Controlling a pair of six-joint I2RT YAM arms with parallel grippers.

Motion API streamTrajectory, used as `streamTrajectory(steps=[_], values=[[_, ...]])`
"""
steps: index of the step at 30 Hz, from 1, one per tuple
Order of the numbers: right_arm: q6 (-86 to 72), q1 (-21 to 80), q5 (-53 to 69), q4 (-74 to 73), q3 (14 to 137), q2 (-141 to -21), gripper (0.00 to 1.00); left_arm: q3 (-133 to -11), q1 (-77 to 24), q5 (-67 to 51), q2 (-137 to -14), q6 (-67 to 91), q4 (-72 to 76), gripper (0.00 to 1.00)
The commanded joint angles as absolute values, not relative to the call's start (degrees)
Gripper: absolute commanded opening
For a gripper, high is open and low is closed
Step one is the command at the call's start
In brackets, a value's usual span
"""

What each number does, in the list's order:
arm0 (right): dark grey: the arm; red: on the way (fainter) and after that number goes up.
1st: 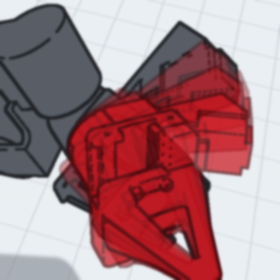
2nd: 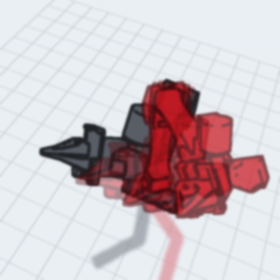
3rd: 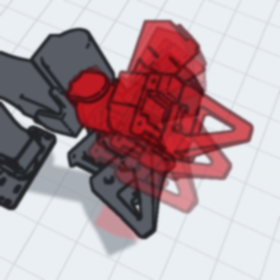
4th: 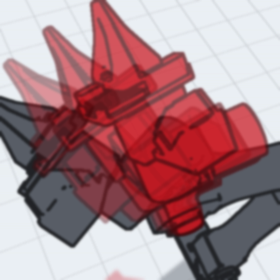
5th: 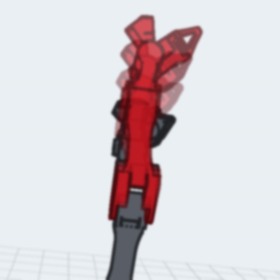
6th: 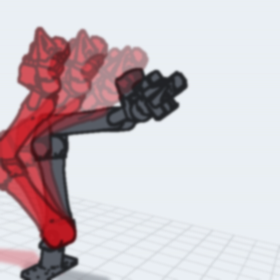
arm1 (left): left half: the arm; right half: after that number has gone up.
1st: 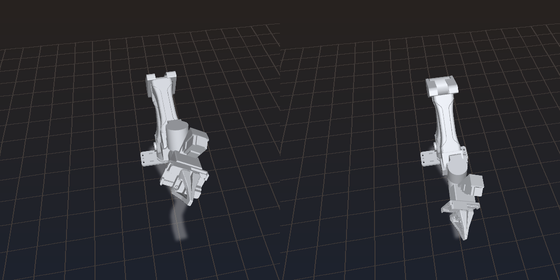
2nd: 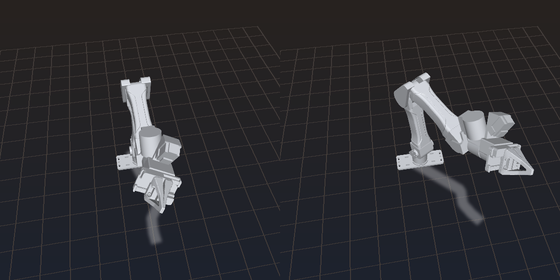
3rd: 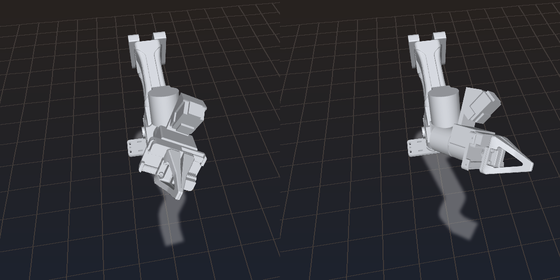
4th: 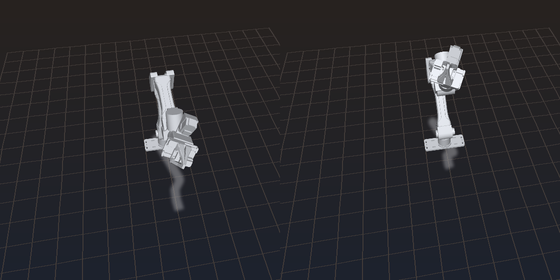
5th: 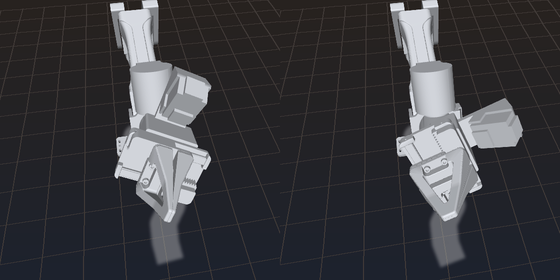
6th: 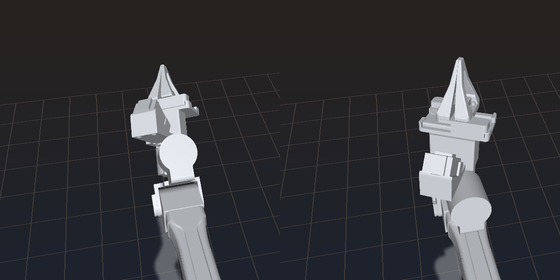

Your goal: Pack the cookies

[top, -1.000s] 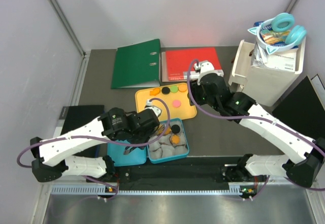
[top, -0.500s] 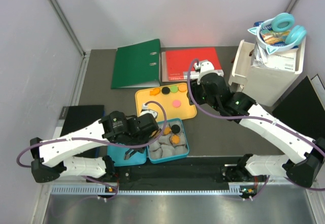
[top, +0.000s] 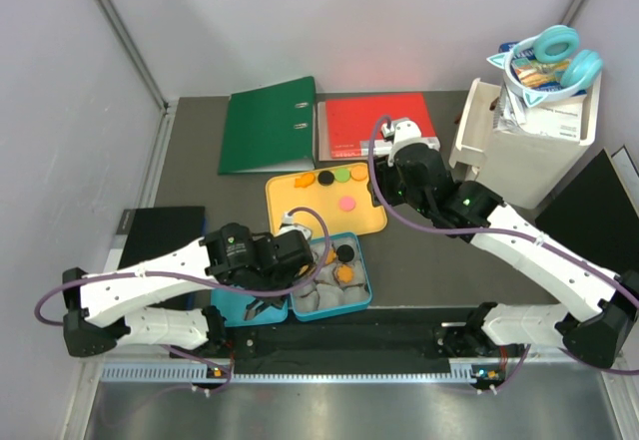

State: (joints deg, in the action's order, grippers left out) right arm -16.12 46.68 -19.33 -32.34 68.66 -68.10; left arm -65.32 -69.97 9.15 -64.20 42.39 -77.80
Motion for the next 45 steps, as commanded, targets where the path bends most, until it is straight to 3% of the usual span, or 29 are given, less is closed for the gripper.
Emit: streamTrajectory(steps=[1,5,19,34,42,45], values=[[-16.3,46.0,-18.8,-30.2,68.7,-66.6,0.59,-65.0,-70.7,8.6,-62.5,43.8,-86.4,0.31],[-16.5,46.0,-18.8,-30.1,68.5,-66.4,0.59,-65.7,-70.8,8.8,-62.1,44.1,-86.4,0.42],[-16.5,46.0,-19.3,-30.0,67.3,-65.5,0.60,-69.5,-70.8,12.3,-63.2,43.1,-86.4,0.52],[-16.3,46.1,-19.2,-29.7,67.2,-65.9,0.60,-73.9,-70.7,15.0,-63.8,41.9,-86.5,0.54],[-16.2,46.0,-19.6,-30.3,68.3,-66.0,0.60,-86.8,-70.7,29.9,-70.0,39.2,-85.5,0.54],[-16.4,45.9,-19.7,-30.8,68.4,-66.1,0.60,-86.1,-69.1,36.0,-71.9,41.7,-84.1,0.51]])
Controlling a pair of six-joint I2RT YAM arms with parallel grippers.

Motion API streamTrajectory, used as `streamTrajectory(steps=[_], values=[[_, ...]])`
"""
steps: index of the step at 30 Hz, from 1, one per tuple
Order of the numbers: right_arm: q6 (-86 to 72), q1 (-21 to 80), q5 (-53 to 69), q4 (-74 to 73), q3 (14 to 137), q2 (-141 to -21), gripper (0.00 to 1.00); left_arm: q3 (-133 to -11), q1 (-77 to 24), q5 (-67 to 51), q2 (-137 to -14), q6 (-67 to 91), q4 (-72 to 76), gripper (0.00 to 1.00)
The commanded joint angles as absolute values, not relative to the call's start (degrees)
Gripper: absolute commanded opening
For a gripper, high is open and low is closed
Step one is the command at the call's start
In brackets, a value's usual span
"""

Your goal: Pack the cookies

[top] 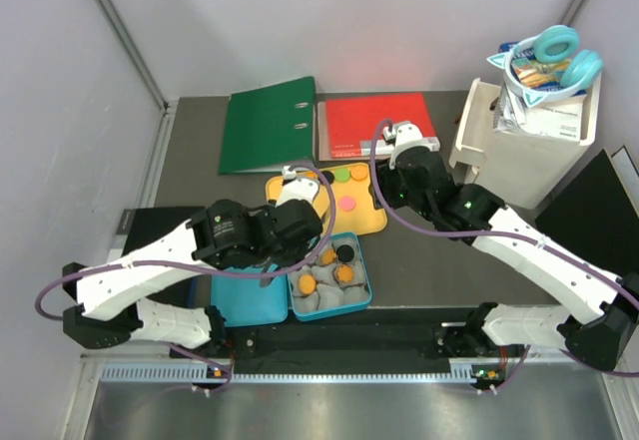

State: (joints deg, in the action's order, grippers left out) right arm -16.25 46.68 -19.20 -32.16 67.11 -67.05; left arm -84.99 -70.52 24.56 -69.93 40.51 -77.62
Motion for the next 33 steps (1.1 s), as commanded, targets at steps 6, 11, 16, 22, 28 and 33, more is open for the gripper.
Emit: streamTrajectory(steps=[6,11,16,22,28,33], values=[[-16.6,46.0,-20.3,-31.3,67.1,-64.9,0.60,-77.1,-63.7,39.9,-72.3,53.2,-79.7,0.48],[-17.8,46.0,-18.9,-31.1,66.7,-65.6,0.59,-68.3,-50.0,33.3,-68.1,51.9,-64.4,0.45],[-17.8,46.0,-18.5,-31.3,66.4,-65.2,0.59,-69.4,-47.6,35.1,-71.4,51.7,-63.8,0.43],[-18.1,46.0,-18.4,-31.6,65.6,-64.8,0.59,-67.1,-45.2,35.2,-70.1,51.9,-63.6,0.43],[-18.1,46.0,-17.2,-31.0,64.7,-65.3,0.59,-62.3,-37.9,32.2,-67.4,51.2,-58.4,0.42],[-18.1,46.0,-16.1,-31.0,65.4,-66.0,0.59,-63.6,-24.5,26.2,-72.4,46.5,-51.7,0.41]])
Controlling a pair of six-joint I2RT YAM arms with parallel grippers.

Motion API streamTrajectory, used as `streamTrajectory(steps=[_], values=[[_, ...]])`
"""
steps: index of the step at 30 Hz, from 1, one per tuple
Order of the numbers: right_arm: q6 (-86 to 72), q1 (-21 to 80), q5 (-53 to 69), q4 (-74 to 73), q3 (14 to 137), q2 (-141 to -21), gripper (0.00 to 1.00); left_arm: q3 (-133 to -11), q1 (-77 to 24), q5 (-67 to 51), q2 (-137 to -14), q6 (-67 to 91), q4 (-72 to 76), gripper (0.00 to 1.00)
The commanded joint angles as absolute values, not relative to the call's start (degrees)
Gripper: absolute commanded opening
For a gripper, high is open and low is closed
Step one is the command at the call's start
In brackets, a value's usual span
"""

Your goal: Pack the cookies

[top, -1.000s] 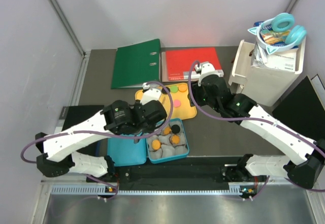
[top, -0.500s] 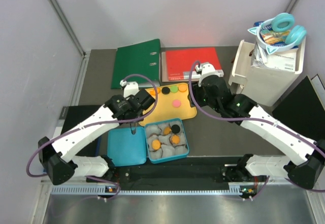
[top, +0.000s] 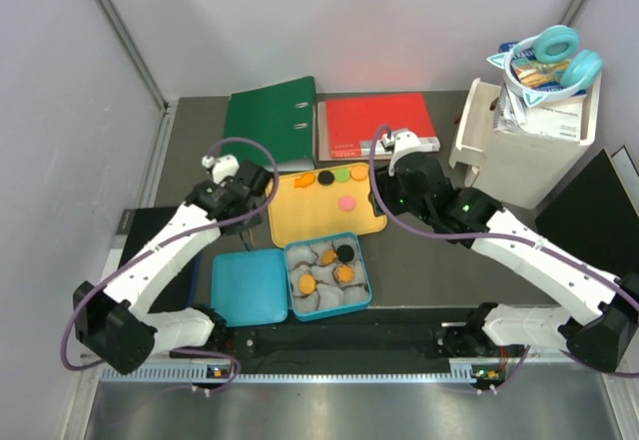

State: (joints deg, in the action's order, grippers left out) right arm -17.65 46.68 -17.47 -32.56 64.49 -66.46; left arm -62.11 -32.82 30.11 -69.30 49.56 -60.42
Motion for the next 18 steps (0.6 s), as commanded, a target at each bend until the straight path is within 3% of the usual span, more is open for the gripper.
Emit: streamTrajectory(steps=[1,11,18], values=[[-18.1,46.0,-15.9,-31.1,65.4,-66.0,0.59,-65.3,-20.8,25.5,-74.0,46.5,-51.1,0.42],[-19.2,46.0,-14.7,-30.9,64.1,-63.5,0.59,-79.8,-12.0,24.1,-100.2,46.1,-45.8,0.41],[-18.8,46.0,-16.6,-31.4,63.2,-61.7,0.59,-87.5,-7.0,25.3,-108.7,44.3,-46.9,0.48]])
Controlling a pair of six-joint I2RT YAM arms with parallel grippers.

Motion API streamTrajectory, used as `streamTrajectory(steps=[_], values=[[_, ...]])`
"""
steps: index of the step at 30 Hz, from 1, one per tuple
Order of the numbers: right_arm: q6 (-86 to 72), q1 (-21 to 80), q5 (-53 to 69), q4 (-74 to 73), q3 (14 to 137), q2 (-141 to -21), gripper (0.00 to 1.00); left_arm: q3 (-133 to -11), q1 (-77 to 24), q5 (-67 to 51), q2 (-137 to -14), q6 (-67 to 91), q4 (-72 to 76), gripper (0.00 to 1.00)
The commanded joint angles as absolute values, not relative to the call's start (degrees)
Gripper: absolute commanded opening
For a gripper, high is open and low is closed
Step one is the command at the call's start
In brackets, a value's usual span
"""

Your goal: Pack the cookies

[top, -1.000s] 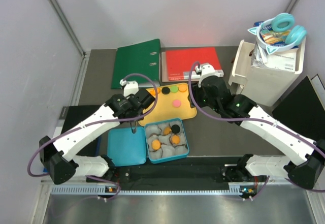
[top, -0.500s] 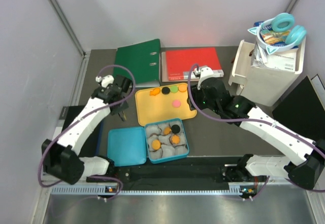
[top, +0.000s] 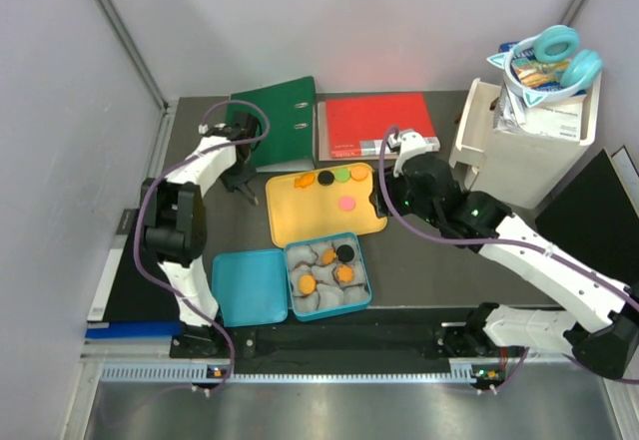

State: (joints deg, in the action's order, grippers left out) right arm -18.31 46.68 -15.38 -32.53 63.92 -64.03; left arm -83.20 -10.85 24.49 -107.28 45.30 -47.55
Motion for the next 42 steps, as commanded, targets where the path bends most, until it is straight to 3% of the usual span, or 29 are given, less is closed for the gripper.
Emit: streamTrajectory(steps=[1,13,16,17,29,35,42], values=[[-18.8,46.0,-17.0,-31.5,62.8,-61.4,0.59,-87.7,-5.5,25.0,-109.0,44.3,-47.2,0.50],[-18.5,46.0,-15.8,-29.9,61.3,-62.0,0.60,-85.4,-3.3,26.6,-103.2,43.4,-48.5,0.69],[-18.6,46.0,-15.4,-29.8,61.4,-62.1,0.60,-86.0,-3.3,27.2,-102.9,43.3,-49.3,0.96],[-18.7,46.0,-15.4,-29.8,61.4,-62.2,0.60,-86.3,-3.3,27.3,-102.8,43.4,-49.7,0.99],[-18.5,46.0,-15.5,-29.8,61.1,-61.8,0.59,-82.6,-5.4,25.8,-93.8,43.4,-53.3,0.99],[-18.6,46.0,-15.2,-29.3,61.0,-62.8,0.60,-72.2,-17.1,26.0,-82.9,44.3,-52.3,0.99],[-19.0,46.0,-14.6,-29.3,61.3,-64.0,0.59,-65.5,-27.8,19.0,-78.6,48.3,-55.4,0.91]])
